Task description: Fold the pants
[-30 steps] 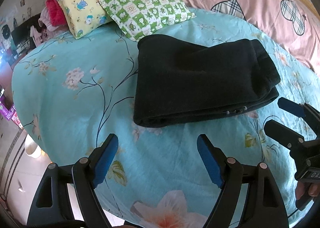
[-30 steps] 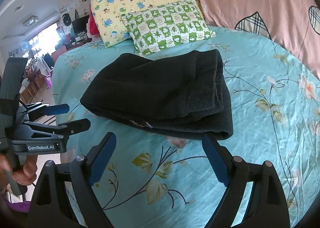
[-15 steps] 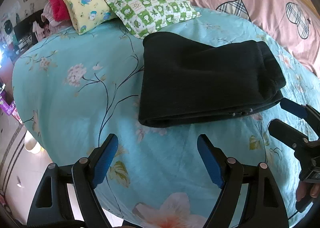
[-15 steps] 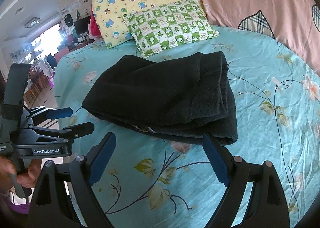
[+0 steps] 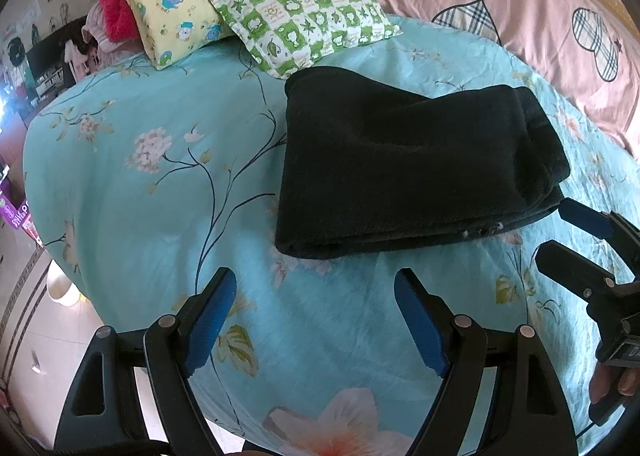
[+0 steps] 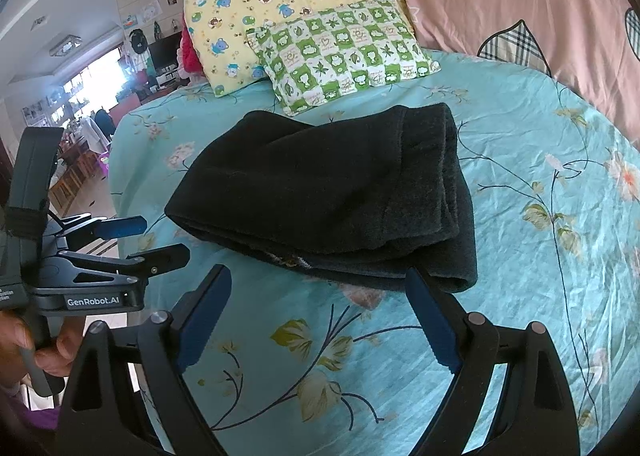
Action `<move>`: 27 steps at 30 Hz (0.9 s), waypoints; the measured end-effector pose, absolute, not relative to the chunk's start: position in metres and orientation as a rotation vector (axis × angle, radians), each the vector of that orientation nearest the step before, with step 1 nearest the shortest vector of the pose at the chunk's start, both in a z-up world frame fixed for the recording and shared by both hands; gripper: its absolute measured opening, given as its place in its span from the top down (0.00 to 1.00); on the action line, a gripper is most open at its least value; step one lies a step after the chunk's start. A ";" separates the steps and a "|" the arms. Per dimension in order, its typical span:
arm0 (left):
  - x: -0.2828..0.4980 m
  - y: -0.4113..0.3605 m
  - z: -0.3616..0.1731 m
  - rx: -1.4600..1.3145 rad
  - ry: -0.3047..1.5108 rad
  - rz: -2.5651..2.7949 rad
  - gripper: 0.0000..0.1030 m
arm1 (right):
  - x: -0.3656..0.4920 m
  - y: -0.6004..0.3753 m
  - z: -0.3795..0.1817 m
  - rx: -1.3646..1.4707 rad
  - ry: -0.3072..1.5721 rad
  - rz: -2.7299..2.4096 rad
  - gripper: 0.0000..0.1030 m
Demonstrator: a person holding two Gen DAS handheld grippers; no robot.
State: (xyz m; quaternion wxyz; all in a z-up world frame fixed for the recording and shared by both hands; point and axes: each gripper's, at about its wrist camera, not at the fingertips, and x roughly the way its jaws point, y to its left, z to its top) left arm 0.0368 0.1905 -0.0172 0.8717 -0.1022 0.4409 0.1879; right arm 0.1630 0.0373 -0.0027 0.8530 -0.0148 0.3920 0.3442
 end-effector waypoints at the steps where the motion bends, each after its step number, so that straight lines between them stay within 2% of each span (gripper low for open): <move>1: 0.037 0.190 -0.016 -0.212 0.920 0.392 0.21 | 0.163 0.037 -0.002 -0.030 0.824 0.723 0.14; 10: 0.036 0.185 -0.004 -0.207 0.892 0.369 0.21 | 0.165 0.026 0.006 -0.005 0.805 0.707 0.13; 14: 0.037 0.183 0.001 -0.205 0.883 0.363 0.21 | 0.166 0.020 0.012 0.009 0.785 0.693 0.08; 27: 0.040 0.182 0.020 -0.206 0.834 0.338 0.21 | 0.173 0.015 0.033 0.012 0.735 0.689 0.08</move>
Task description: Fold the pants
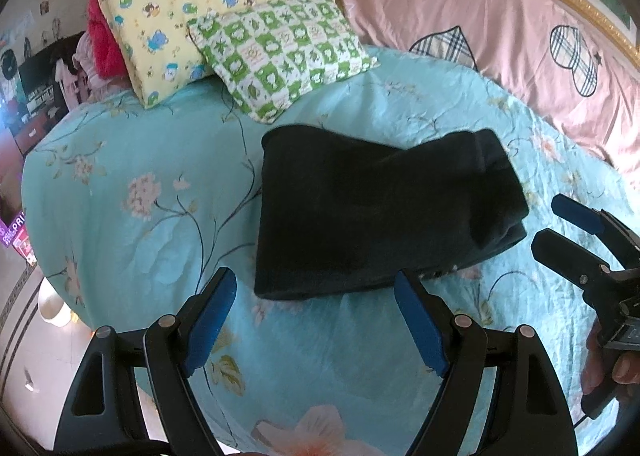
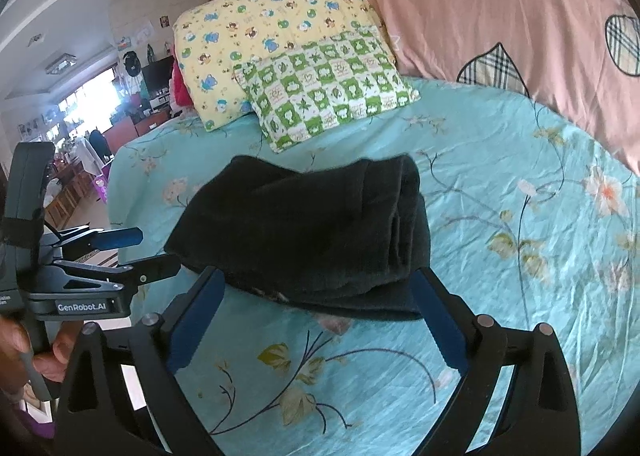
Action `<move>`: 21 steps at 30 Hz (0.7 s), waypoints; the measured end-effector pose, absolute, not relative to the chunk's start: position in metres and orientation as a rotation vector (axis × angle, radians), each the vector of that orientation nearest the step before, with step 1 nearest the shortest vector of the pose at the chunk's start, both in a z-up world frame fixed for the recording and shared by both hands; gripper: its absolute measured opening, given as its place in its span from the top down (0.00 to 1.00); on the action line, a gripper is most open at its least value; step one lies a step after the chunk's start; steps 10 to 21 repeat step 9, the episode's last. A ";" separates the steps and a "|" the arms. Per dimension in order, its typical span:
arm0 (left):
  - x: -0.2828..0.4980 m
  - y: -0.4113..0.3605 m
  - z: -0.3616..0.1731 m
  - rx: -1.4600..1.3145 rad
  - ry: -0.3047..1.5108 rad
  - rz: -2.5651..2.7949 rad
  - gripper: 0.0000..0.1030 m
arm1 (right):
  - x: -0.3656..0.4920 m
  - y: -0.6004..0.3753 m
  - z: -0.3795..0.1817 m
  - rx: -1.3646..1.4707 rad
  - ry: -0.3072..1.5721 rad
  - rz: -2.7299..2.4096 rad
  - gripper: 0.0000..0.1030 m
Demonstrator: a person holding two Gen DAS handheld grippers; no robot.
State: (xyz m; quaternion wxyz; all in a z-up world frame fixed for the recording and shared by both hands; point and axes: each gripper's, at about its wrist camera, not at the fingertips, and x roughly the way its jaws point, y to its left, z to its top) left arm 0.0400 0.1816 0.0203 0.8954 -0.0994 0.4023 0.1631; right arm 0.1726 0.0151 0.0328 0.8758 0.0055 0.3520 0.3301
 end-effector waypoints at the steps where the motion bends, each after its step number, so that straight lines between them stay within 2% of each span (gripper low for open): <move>1: 0.042 0.182 0.022 -0.207 0.830 0.338 0.21 | 0.173 0.015 0.035 0.013 0.726 0.691 0.07; 4: 0.045 0.186 0.027 -0.244 0.822 0.321 0.21 | 0.175 0.017 0.038 0.023 0.713 0.695 0.05; 21: 0.045 0.180 0.033 -0.219 0.792 0.323 0.21 | 0.177 0.022 0.034 0.067 0.724 0.707 0.04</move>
